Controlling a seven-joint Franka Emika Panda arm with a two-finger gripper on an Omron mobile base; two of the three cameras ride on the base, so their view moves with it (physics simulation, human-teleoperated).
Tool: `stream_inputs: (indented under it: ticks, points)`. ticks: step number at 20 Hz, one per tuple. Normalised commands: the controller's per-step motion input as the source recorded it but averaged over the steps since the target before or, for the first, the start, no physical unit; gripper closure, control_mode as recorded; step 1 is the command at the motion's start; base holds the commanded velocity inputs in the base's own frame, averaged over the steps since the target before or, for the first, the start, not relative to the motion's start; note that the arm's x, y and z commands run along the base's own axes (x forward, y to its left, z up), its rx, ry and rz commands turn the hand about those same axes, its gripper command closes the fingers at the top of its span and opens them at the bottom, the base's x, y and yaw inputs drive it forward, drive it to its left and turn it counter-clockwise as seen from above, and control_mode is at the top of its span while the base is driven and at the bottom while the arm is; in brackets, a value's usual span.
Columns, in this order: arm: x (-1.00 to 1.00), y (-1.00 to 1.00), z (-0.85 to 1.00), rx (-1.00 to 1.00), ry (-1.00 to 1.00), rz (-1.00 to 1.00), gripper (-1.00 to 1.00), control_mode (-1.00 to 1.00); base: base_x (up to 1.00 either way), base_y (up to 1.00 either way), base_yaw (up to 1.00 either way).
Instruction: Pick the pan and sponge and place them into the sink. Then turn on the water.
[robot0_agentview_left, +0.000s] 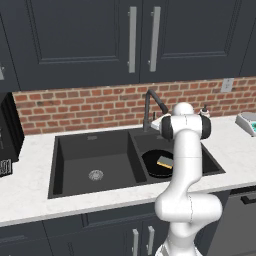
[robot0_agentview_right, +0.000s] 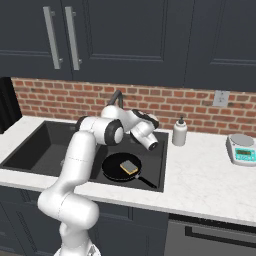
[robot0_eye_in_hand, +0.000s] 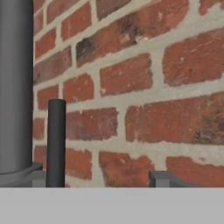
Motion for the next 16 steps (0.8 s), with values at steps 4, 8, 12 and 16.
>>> stream_inputs:
  ticks: [4, 8, 12, 16]
  points:
    - [0.2, -0.03, 0.0, 0.0, 0.0, 0.0, 1.0, -1.0, 0.0, 0.0, 0.0]
    - [0.22, -0.06, 0.0, 0.03, 0.0, 0.0, 1.0, -1.0, 0.0, 0.0, 0.0]
    - [0.39, -0.16, 0.0, 0.02, 0.0, -0.01, 1.0, -1.0, 0.0, 0.0, 0.0]
    - [0.61, -0.34, 0.0, 0.01, 0.06, -0.03, 1.0, -1.0, 0.0, 0.0, 0.0]
